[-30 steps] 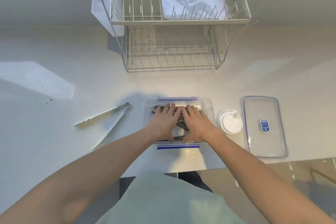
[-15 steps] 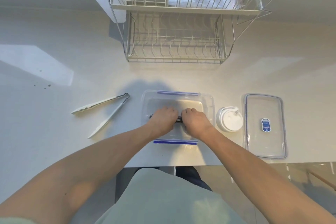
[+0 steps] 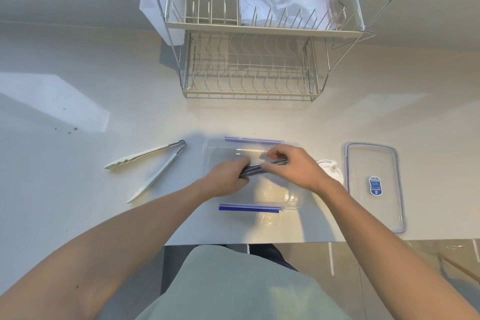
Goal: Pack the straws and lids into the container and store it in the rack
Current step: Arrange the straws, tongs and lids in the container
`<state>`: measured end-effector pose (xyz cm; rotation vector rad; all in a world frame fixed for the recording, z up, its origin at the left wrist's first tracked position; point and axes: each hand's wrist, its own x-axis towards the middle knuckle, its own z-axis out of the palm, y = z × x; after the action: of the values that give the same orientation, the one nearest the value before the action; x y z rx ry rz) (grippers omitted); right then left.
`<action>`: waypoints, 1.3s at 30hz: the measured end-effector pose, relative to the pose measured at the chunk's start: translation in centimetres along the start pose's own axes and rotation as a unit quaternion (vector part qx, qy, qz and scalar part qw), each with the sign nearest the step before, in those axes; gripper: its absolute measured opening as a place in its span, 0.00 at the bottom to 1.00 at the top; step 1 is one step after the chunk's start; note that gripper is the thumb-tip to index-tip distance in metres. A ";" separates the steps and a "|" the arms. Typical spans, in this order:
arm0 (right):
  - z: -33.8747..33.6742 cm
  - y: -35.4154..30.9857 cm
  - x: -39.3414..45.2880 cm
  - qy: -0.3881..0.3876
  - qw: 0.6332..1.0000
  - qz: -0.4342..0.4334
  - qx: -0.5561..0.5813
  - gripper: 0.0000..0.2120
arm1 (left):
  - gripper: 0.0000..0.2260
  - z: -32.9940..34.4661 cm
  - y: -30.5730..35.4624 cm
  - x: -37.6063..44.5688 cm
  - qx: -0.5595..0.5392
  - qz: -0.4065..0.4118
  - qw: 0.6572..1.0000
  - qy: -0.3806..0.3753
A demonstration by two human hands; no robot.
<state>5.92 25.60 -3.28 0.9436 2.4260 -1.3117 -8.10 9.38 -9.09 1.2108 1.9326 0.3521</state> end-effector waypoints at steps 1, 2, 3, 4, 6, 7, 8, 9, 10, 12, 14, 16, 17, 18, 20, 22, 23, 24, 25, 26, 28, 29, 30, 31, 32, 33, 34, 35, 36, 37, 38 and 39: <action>-0.4 0.1 -0.2 0.030 0.997 0.006 0.077 0.12 | 0.06 -0.2 0.1 -0.1 -0.015 0.007 1.000 0.000; -0.8 0.1 -0.3 0.068 0.988 0.015 0.137 0.11 | 0.06 -0.3 0.1 -0.3 -0.028 0.011 1.000 0.003; -1.1 0.2 -0.2 0.107 0.977 0.028 0.182 0.11 | 0.06 -0.4 0.1 -0.4 -0.039 0.013 0.999 0.008; -1.2 0.1 -0.1 0.135 0.963 0.047 0.229 0.12 | 0.06 -0.4 0.1 -0.5 -0.049 0.014 0.999 0.012; -0.9 -0.1 0.2 0.148 0.933 0.089 0.316 0.17 | 0.06 -0.2 0.4 -0.5 -0.064 0.017 0.998 0.018; -0.3 -0.3 0.5 0.149 0.925 0.104 0.335 0.18 | 0.06 -0.1 0.7 -0.5 -0.071 0.016 0.997 0.022; 0.5 -0.6 0.7 0.153 0.919 0.116 0.345 0.19 | 0.06 0.1 0.9 -0.3 -0.080 0.015 0.996 0.026; 1.5 -0.9 0.9 0.157 0.913 0.129 0.355 0.19 | 0.06 0.3 1.2 -0.2 -0.090 0.015 0.995 0.029; 2.5 -1.1 1.1 0.160 0.903 0.142 0.372 0.19 | 0.07 0.4 1.6 -0.1 -0.101 0.015 0.994 0.029; 4.3 -1.5 1.3 0.157 0.891 0.161 0.393 0.17 | 0.08 0.7 2.1 0.1 -0.111 0.025 0.993 0.023; 5.1 -1.3 1.3 0.163 0.896 0.155 0.384 0.13 | 0.12 1.0 2.2 0.1 -0.107 0.029 0.994 0.018; 5.0 -0.9 1.2 0.179 0.907 0.132 0.358 0.11 | 0.07 1.1 2.0 0.2 -0.092 0.025 0.995 0.015; 4.8 -0.7 1.0 0.193 0.915 0.120 0.334 0.11 | 0.04 1.0 1.8 0.3 -0.083 0.023 0.996 0.013; 4.5 -0.5 0.8 0.208 0.923 0.104 0.307 0.11 | 0.05 1.1 1.7 0.3 -0.074 0.021 0.997 0.014; 4.0 0.3 0.6 0.201 0.956 0.055 0.206 0.13 | 0.07 1.0 1.7 0.4 -0.059 0.020 0.998 0.011; 3.5 1.2 0.6 0.116 0.993 -0.015 0.015 0.17 | 0.05 0.9 1.8 0.4 -0.047 0.017 0.999 0.004; 3.3 1.5 0.5 0.073 0.992 -0.054 -0.084 0.18 | 0.06 0.8 1.9 0.4 -0.040 0.015 0.999 0.001; 3.0 1.7 0.5 0.046 0.982 -0.088 -0.158 0.19 | 0.08 0.8 1.9 0.5 -0.033 0.014 0.999 -0.007; 2.7 1.9 0.3 0.031 0.971 -0.115 -0.208 0.20 | 0.08 0.8 1.9 0.5 -0.028 0.012 0.999 -0.018; 2.3 1.9 0.2 0.019 0.961 -0.131 -0.243 0.20 | 0.07 0.9 1.8 0.6 -0.024 0.009 0.999 -0.028; 1.8 1.8 -0.2 -0.020 0.940 -0.149 -0.307 0.20 | 0.05 1.0 1.7 0.4 -0.013 -0.006 0.999 -0.041; 1.8 1.8 -0.4 -0.046 0.929 -0.151 -0.334 0.20 | 0.06 1.2 1.6 0.4 -0.012 -0.013 0.999 -0.044; 2.0 1.8 -0.5 -0.071 0.920 -0.144 -0.358 0.20 | 0.07 1.5 1.5 0.3 -0.013 -0.018 0.999 -0.048; 2.3 1.8 -0.6 -0.094 0.911 -0.130 -0.380 0.20 | 0.10 1.7 1.4 0.4 -0.017 -0.020 0.998 -0.054; 2.6 1.9 -0.6 -0.115 0.902 -0.113 -0.401 0.19 | 0.13 1.9 1.3 0.4 -0.019 -0.019 0.998 -0.064; 2.9 2.0 -0.6 -0.131 0.894 -0.098 -0.417 0.17 | 0.16 1.9 1.4 0.3 -0.015 -0.016 0.997 -0.076; 3.1 2.0 -0.5 -0.143 0.889 -0.086 -0.427 0.14 | 0.18 1.9 1.5 0.3 0.001 -0.012 0.996 -0.086; 3.4 2.0 -0.4 -0.153 0.884 -0.077 -0.434 0.12 | 0.22 1.8 1.5 0.3 0.024 -0.006 0.996 -0.090; 3.5 2.1 -0.4 -0.162 0.881 -0.070 -0.439 0.11 | 0.25 1.7 1.4 0.4 0.048 -0.003 0.995 -0.087; 3.7 2.2 -0.3 -0.168 0.877 -0.065 -0.445 0.11 | 0.28 1.6 1.3 0.5 0.066 0.000 0.994 -0.082; 3.8 2.3 -0.2 -0.170 0.875 -0.061 -0.450 0.10 | 0.31 1.4 1.3 0.5 0.074 0.000 0.994 -0.081; 3.9 2.4 -0.1 -0.170 0.873 -0.060 -0.454 0.11 | 0.32 1.2 1.2 0.6 0.070 -0.003 0.994 -0.083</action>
<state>7.12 23.38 -7.06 0.2695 2.3856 -0.1975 -6.61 10.26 -9.44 1.2826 1.8410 0.1093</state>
